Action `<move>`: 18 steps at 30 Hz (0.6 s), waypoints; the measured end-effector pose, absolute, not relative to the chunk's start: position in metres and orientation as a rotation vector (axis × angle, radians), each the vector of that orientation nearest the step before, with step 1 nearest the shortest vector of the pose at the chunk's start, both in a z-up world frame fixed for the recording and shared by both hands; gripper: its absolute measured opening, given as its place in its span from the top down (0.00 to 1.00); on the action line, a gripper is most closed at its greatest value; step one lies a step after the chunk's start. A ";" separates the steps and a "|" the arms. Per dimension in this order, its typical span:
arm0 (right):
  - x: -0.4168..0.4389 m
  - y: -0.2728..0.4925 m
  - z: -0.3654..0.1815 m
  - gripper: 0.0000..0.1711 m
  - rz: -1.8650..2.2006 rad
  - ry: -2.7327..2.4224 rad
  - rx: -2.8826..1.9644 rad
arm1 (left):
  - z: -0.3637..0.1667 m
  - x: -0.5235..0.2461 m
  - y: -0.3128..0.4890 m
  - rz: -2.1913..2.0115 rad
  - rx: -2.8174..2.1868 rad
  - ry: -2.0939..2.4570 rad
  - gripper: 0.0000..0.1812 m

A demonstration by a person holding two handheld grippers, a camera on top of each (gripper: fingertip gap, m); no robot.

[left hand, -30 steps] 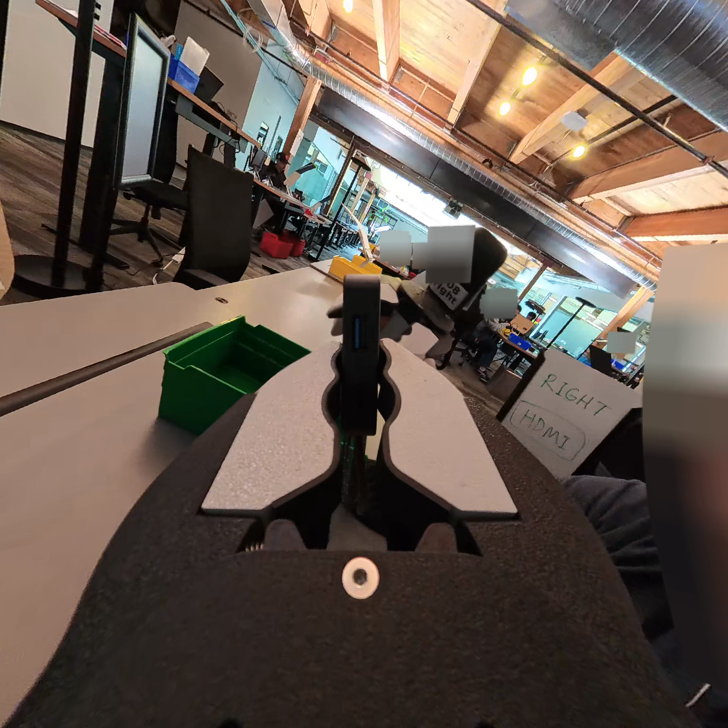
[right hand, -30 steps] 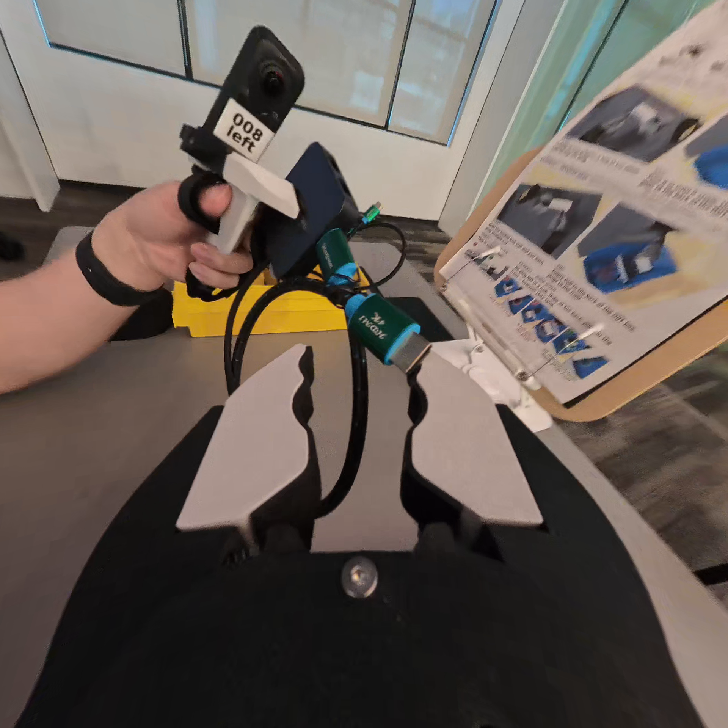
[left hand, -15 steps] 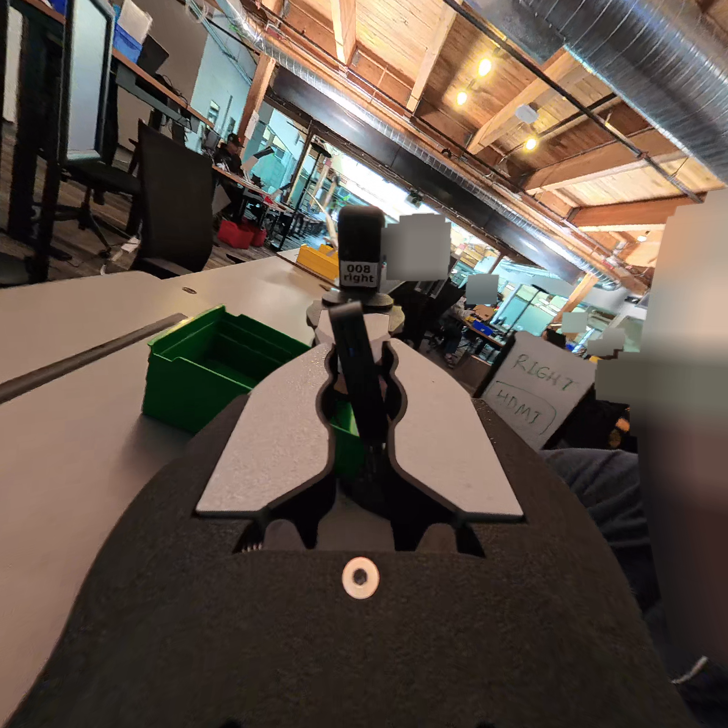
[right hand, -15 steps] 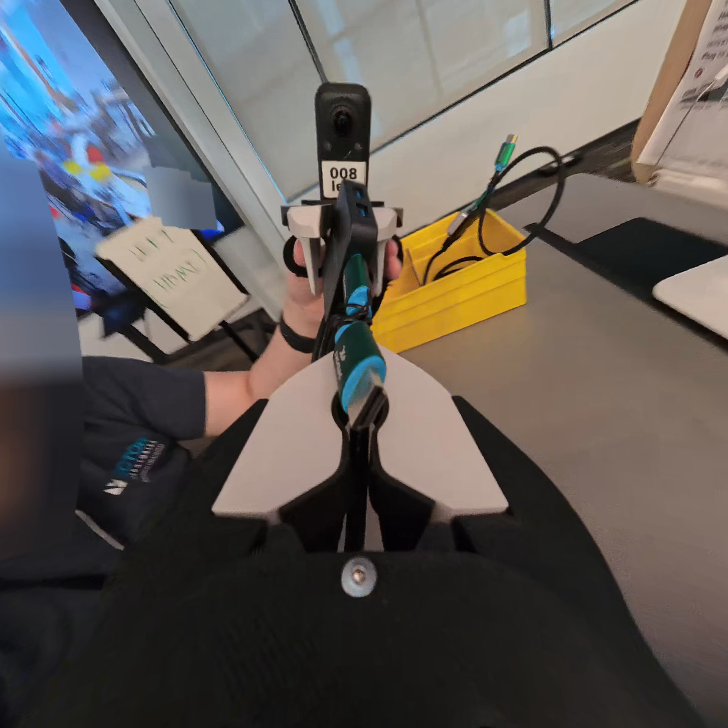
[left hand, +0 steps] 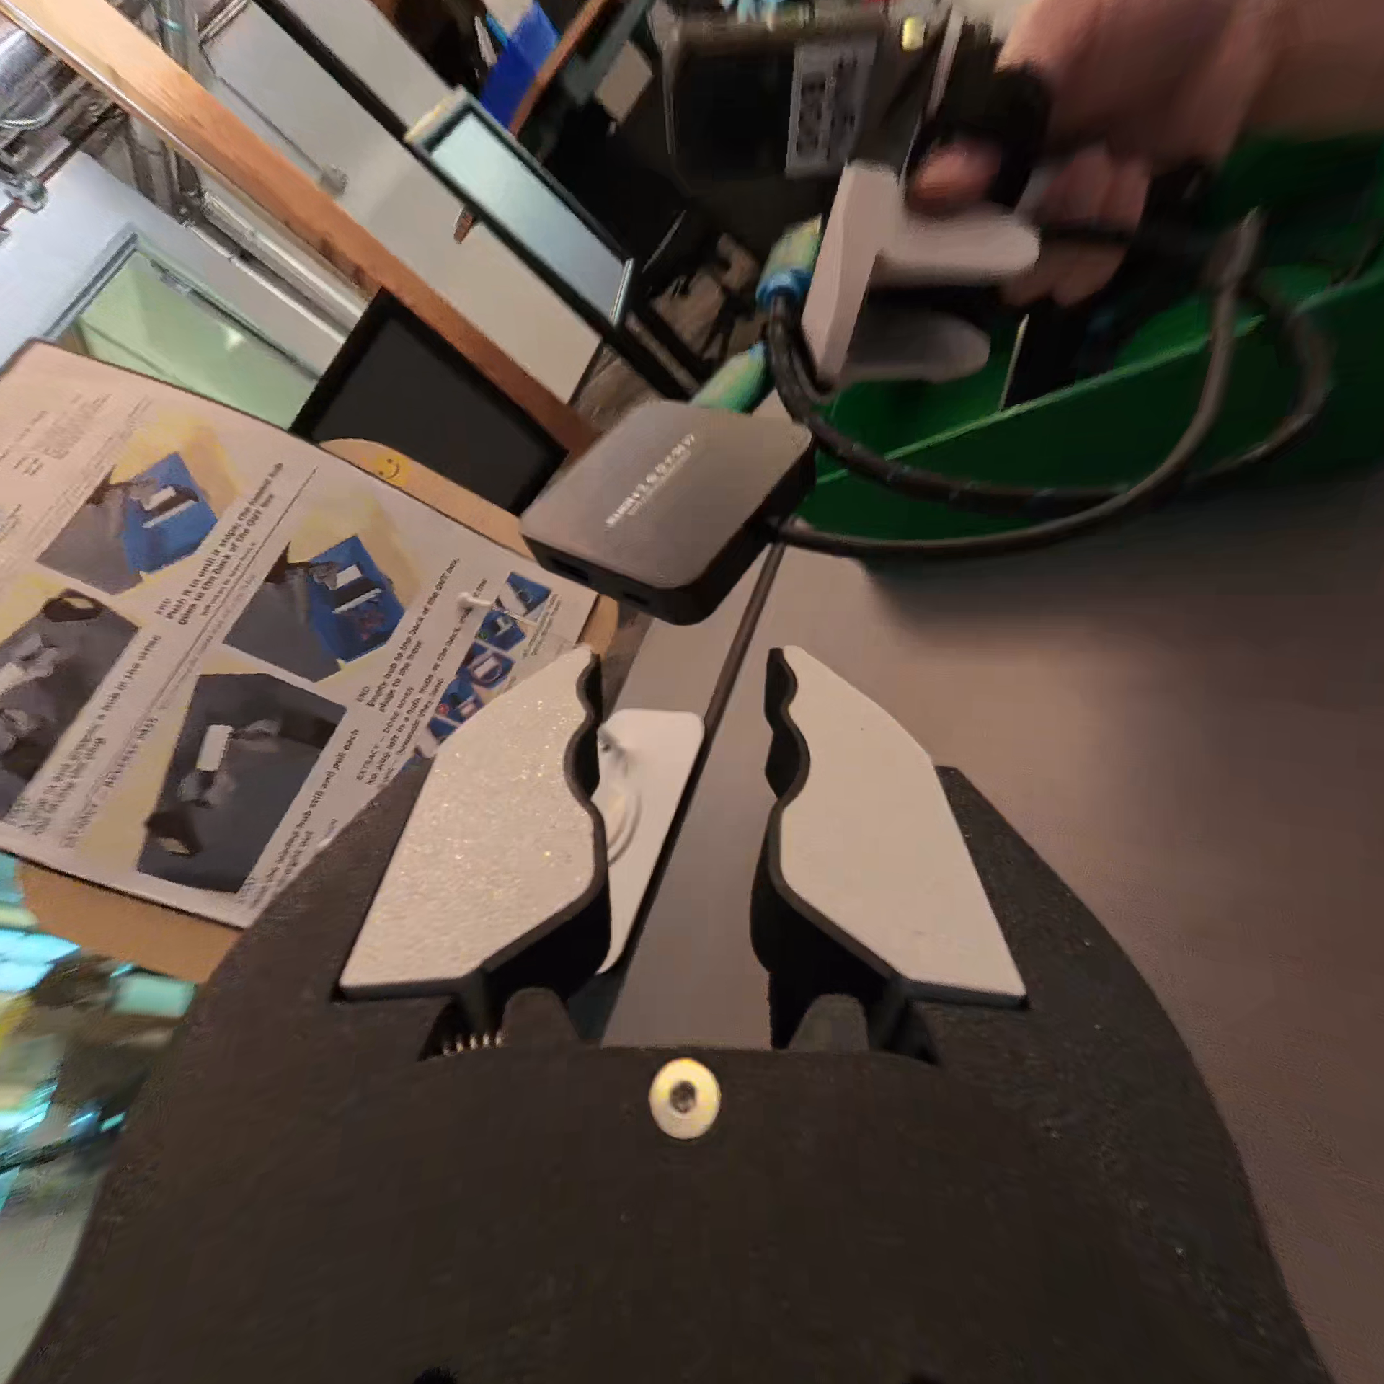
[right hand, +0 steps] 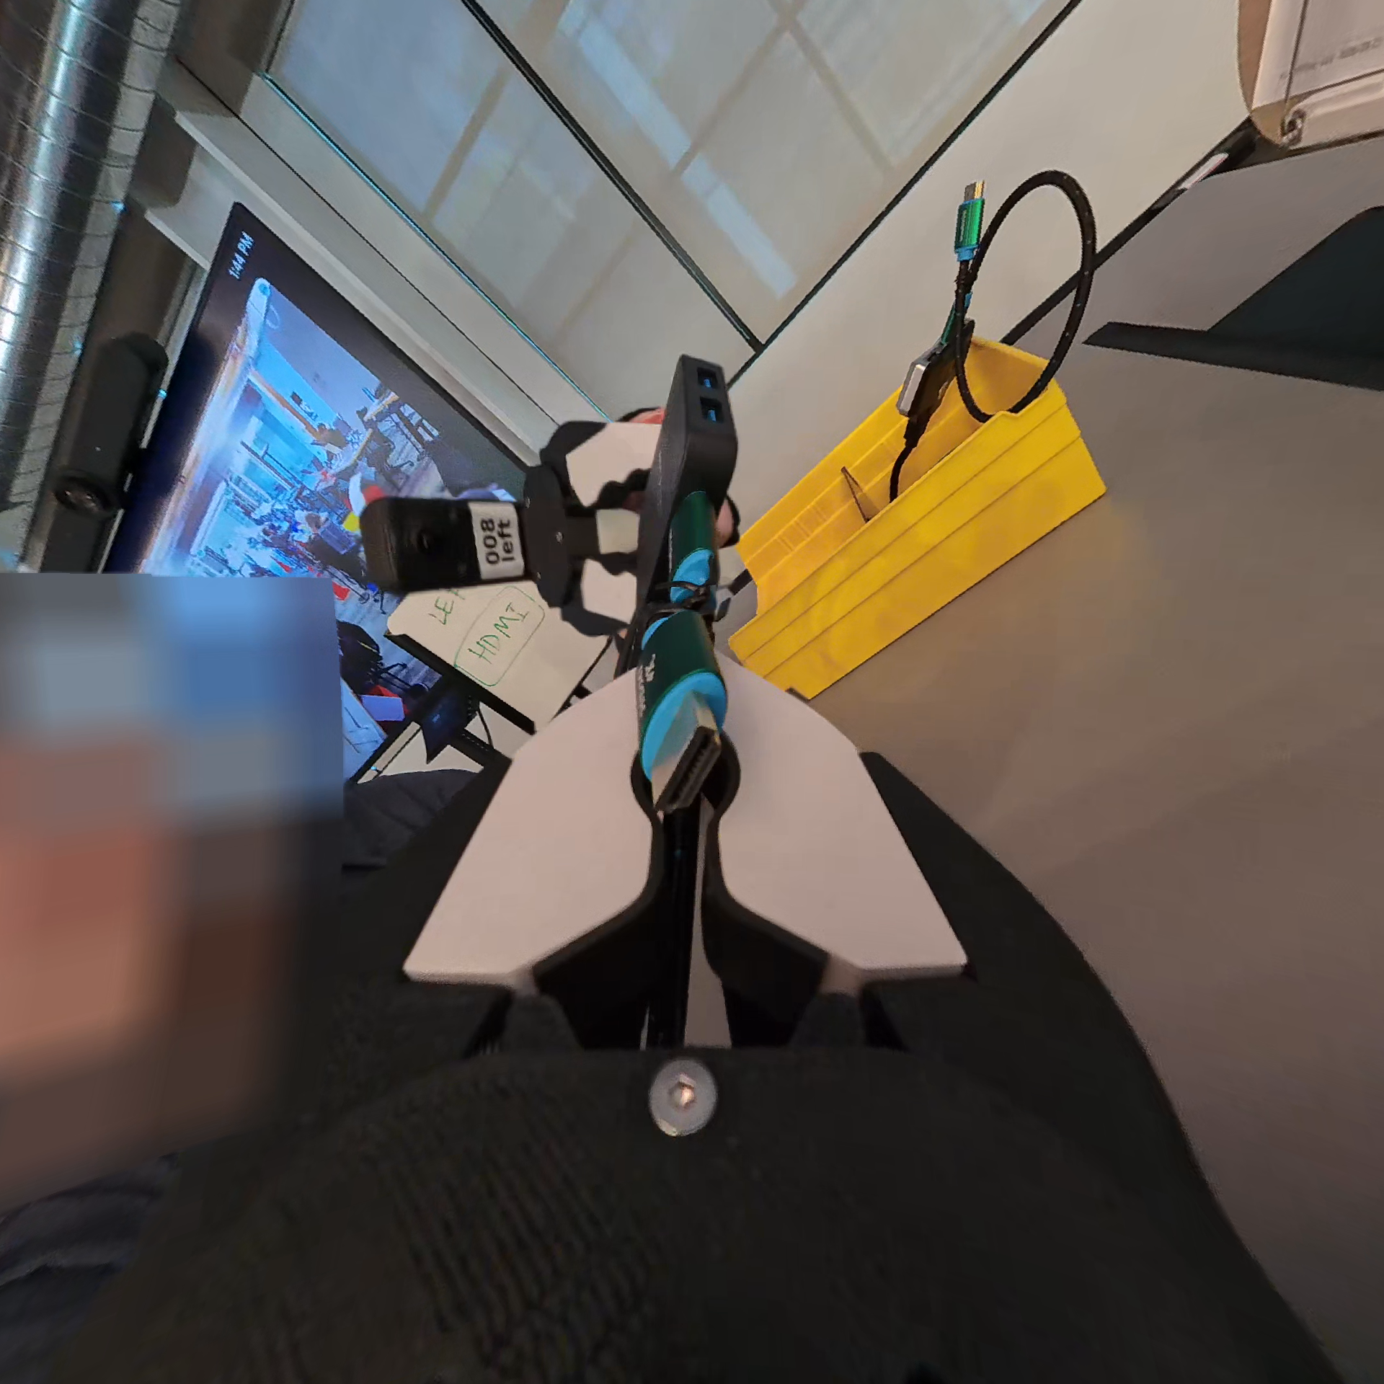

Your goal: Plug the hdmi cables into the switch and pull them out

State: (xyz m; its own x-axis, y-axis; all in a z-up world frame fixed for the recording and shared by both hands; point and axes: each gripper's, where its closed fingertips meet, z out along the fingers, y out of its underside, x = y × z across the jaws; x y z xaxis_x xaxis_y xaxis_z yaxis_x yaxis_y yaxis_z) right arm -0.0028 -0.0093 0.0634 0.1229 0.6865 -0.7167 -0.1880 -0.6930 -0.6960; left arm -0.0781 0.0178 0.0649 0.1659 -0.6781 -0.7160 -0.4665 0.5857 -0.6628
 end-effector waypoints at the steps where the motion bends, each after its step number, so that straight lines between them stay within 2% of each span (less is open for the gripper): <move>1: -0.003 -0.010 0.063 0.98 1.654 -0.483 -1.733 | 0.062 -0.074 0.022 -0.134 -1.012 1.463 0.75; 9: -0.007 -0.009 0.056 0.99 1.719 -0.436 -1.790 | 0.063 -0.060 0.026 0.135 -0.843 1.414 0.68; 18: -0.009 -0.006 0.052 0.99 1.770 -0.344 -1.848 | 0.052 -0.049 0.025 0.329 -0.724 1.443 0.73</move>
State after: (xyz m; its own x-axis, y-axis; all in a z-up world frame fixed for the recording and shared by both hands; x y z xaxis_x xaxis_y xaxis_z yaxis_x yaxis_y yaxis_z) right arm -0.0090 -0.0056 0.0524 0.0992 0.5405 -0.8355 -0.1876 -0.8144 -0.5491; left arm -0.0492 0.0246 0.0519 0.1315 -0.2148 -0.9678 -0.6133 0.7493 -0.2497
